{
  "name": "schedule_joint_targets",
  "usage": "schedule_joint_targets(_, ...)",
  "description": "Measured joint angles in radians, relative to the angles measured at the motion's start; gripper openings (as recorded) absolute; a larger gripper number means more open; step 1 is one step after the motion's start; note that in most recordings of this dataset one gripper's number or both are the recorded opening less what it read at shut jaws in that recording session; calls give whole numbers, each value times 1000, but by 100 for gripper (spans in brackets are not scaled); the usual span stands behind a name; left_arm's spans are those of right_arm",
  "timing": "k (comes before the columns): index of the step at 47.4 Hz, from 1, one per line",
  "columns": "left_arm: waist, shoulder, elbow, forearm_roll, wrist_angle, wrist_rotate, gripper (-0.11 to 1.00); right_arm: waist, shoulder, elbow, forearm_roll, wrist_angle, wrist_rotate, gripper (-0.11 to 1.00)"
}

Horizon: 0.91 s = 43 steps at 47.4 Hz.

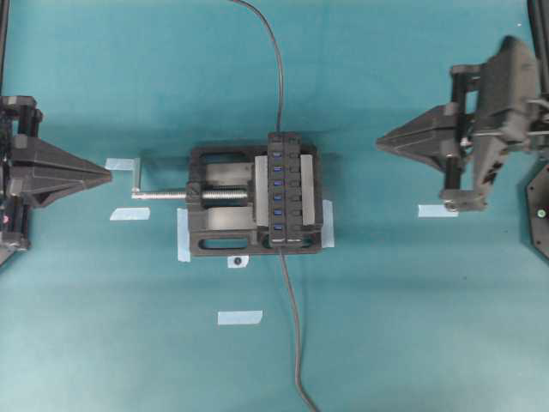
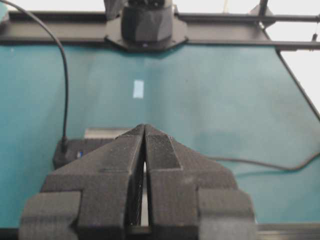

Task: Insert the USB into the center port of the fixed hub
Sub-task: 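Move the right gripper from rest toward the clamped USB hub, then lower the open right gripper over the USB plug at the hub's end port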

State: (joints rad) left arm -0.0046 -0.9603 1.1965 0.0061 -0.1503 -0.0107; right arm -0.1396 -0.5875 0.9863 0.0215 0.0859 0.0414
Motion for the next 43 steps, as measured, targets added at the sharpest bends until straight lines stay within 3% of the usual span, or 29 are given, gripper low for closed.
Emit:
schedule_joint_targets(26, 0, 0, -8, 0, 17, -2, 1, -9, 233, -106, -23, 51, 0, -2)
schedule_joint_targets(43, 0, 2, -8, 0, 18, -2, 1, -21, 383, -195, -67, 51, 0, -2)
